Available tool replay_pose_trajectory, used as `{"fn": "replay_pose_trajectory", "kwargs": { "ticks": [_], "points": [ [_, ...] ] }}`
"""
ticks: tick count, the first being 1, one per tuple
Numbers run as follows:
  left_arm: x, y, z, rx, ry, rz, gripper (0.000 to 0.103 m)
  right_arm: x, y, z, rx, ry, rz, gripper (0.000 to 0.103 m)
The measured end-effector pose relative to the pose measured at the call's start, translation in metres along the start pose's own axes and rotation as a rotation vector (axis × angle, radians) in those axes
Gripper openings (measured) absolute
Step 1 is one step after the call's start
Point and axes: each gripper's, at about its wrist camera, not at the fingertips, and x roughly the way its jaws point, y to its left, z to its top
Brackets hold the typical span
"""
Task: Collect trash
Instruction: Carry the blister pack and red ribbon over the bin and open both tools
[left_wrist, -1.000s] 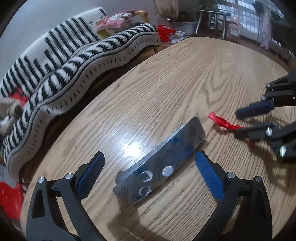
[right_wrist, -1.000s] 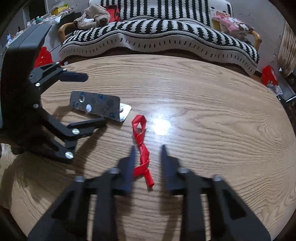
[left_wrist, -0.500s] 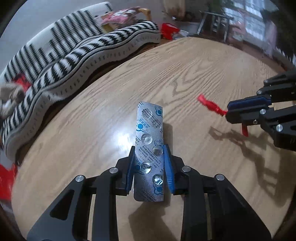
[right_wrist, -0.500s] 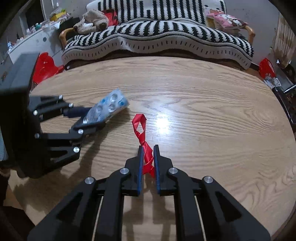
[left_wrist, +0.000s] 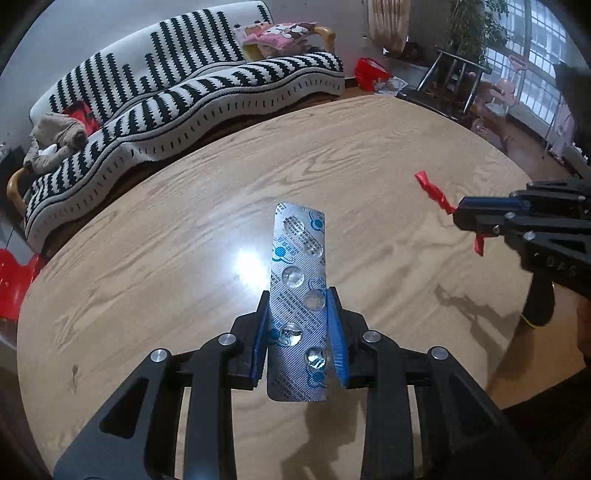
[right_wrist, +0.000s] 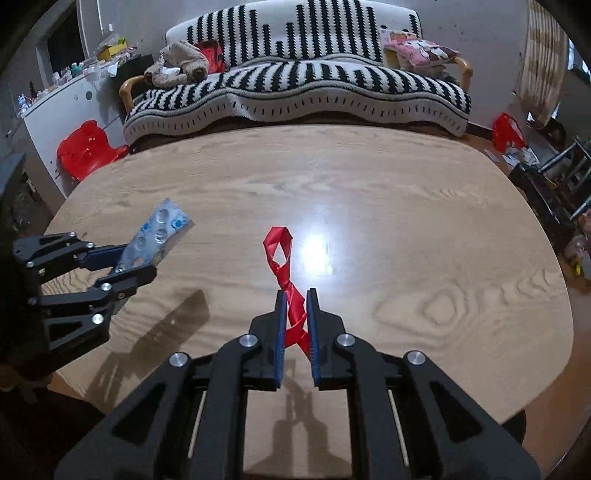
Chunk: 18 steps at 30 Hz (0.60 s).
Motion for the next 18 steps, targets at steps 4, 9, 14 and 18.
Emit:
{"fn": "replay_pose_trajectory", "kwargs": {
  "ticks": [4, 9, 14, 18],
  "points": [
    [-0.008, -0.007, -0.009, -0.016, -0.006, 0.000, 0.029, -0.011, 0.004, -0.009, -0.013, -0.010, -0.007, 0.011],
    [-0.006, -0.011, -0.012, -0.010, 0.005, 0.010, 0.029, -0.019, -0.001, -0.016, -0.014, -0.019, -0.012, 0.011],
    [-0.004, -0.022, -0.003, -0.011, -0.007, -0.007, 0.029, -0.024, -0.012, -0.019, 0.001, -0.024, -0.024, 0.011],
    [-0.001, -0.046, 0.008, 0.004, -0.022, -0.040, 0.029, -0.032, -0.029, -0.021, 0.031, -0.036, -0.043, 0.011]
  ]
}}
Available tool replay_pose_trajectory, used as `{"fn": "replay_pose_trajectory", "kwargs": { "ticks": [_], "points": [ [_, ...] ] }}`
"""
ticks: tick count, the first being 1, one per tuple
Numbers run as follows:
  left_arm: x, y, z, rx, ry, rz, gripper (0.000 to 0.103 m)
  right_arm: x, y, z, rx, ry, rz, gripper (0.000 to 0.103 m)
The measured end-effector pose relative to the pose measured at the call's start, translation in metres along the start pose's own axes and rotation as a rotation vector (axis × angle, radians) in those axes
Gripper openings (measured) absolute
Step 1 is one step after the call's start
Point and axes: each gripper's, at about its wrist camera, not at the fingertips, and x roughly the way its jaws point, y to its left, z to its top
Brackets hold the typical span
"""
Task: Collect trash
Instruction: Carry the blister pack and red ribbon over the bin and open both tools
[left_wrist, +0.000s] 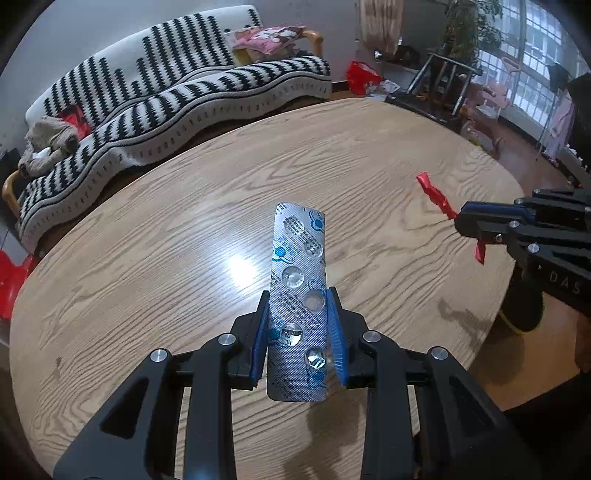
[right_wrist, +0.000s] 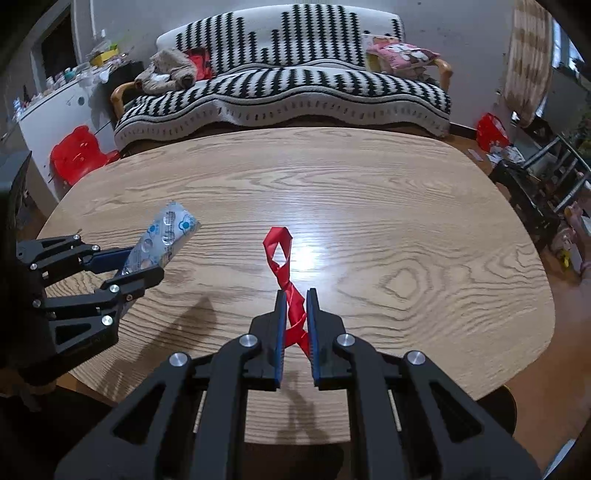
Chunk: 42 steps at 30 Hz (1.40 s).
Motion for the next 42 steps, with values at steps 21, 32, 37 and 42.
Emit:
{"fn": "replay_pose_trajectory", "kwargs": {
  "ticks": [21, 32, 37, 42],
  "points": [
    [0.048, -0.269, 0.026, 0.232, 0.015, -0.427, 0.029, -0.082, -0.256, -0.146, 0.500, 0.013, -0.293, 0.011],
    [0.082, -0.366, 0.008, 0.324, 0.120, -0.583, 0.029, -0.098, -0.329, -0.213, 0.717, 0.086, -0.357, 0.012],
    [0.097, -0.379, 0.009, 0.319, 0.152, -0.584, 0.029, -0.100, -0.330, -0.215, 0.735, 0.087, -0.362, 0.012],
    [0.103, -0.388, 0.012, 0.320, 0.161, -0.595, 0.029, -0.100, -0.334, -0.216, 0.747, 0.088, -0.364, 0.012]
  ]
}}
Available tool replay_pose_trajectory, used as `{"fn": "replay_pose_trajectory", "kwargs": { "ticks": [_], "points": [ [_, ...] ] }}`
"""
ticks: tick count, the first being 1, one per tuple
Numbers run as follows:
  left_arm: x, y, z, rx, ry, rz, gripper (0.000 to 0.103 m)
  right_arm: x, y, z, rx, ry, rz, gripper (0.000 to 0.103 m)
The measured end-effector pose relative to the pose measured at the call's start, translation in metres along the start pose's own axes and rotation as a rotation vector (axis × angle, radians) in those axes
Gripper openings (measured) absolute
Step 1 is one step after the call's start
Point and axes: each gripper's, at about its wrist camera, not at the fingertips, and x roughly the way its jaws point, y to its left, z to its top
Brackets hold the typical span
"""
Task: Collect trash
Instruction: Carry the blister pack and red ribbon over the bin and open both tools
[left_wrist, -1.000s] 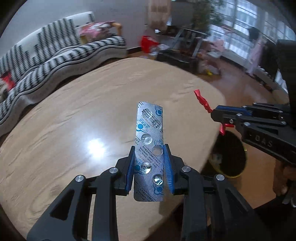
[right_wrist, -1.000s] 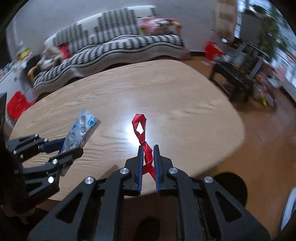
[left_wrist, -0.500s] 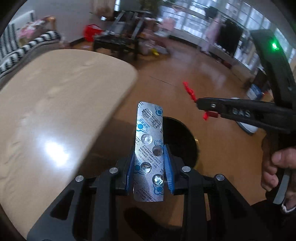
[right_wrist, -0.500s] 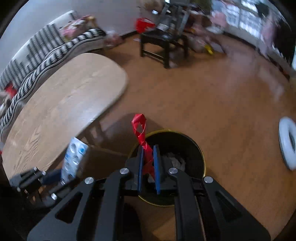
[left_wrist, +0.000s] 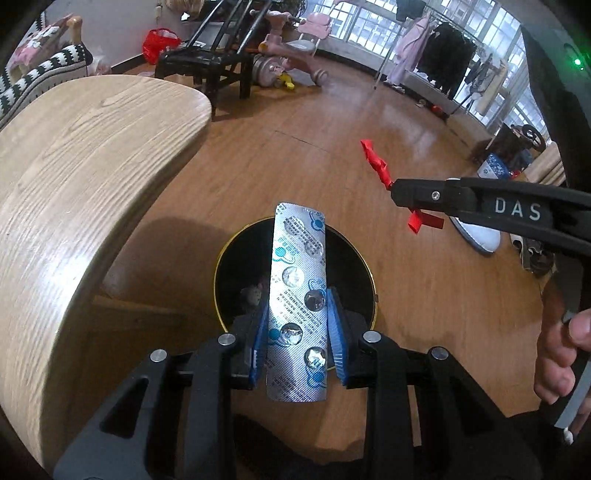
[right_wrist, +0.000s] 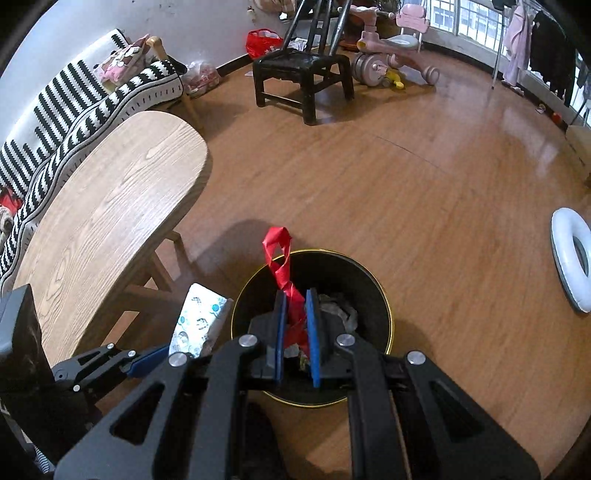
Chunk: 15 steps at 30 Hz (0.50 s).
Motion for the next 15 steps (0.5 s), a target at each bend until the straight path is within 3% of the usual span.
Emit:
{"fn": "replay_pose_trajectory", "kwargs": {
  "ticks": [7, 9, 11, 12, 15],
  "points": [
    [0.012, 0.000, 0.007, -0.006, 0.007, -0.006, 0.029, 0.001, 0.000, 0.000, 0.014, 0.005, -0.011, 0.012],
    [0.015, 0.001, 0.006, -0.003, 0.009, 0.005, 0.038, 0.003, 0.001, 0.000, 0.013, 0.013, -0.022, 0.012],
    [0.015, 0.003, 0.007, -0.004, 0.004, 0.026, 0.056, 0.004, 0.000, 0.001, 0.016, 0.017, -0.030, 0.012],
    [0.014, 0.003, 0.008, -0.005, -0.003, 0.030, 0.058, 0.005, 0.000, 0.001, 0.019, 0.020, -0.035, 0.018],
    [0.007, 0.003, 0.010, -0.007, -0.016, 0.026, 0.068, 0.001, 0.000, 0.002, 0.024, -0.002, -0.051, 0.065]
  ]
}}
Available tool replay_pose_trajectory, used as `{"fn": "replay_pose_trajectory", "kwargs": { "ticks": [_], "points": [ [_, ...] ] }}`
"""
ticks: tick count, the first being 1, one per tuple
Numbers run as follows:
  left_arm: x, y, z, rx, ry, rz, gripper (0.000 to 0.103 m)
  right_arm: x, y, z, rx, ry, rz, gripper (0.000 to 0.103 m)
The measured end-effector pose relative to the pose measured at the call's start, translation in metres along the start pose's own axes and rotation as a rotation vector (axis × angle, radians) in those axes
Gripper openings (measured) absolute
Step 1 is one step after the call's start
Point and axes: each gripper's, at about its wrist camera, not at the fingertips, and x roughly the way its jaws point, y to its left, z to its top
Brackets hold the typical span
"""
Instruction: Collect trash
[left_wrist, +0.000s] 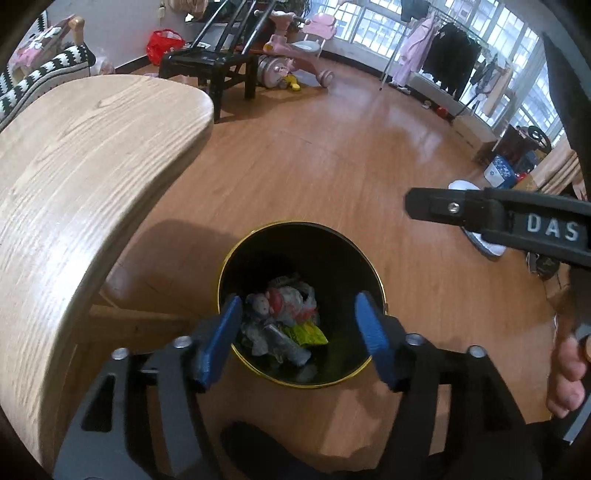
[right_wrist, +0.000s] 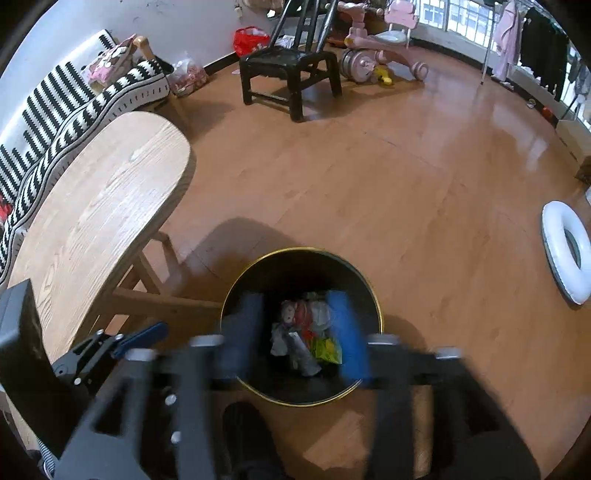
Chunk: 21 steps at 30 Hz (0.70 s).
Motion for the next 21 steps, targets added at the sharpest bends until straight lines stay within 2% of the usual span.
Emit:
{"fn": "replay_pose_trajectory", "kwargs": {
  "ticks": [5, 8, 10, 14, 18, 21],
  "points": [
    [-0.032, 0.004, 0.000, 0.004, -0.045, 0.021, 0.086, -0.017, 0.019, 0.006, -0.026, -0.059, 0.011, 0.067],
    [-0.064, 0.015, -0.004, -0.012, -0.085, 0.055, 0.093, -0.035, 0.043, 0.011, -0.058, -0.129, 0.036, 0.079],
    [-0.093, 0.030, -0.010, -0.027, -0.122, 0.126, 0.096, -0.049, 0.062, 0.014, -0.082, -0.182, 0.066, 0.090],
    [-0.149, 0.078, -0.031, -0.093, -0.172, 0.305, 0.096, -0.073, 0.127, 0.009, -0.207, -0.259, 0.163, 0.094],
    [-0.208, 0.140, -0.065, -0.219, -0.197, 0.457, 0.096, -0.082, 0.193, -0.004, -0.349, -0.262, 0.231, 0.095],
    [-0.254, 0.183, -0.103, -0.313, -0.214, 0.573, 0.096, -0.087, 0.245, -0.019, -0.449, -0.254, 0.298, 0.095]
  ]
}}
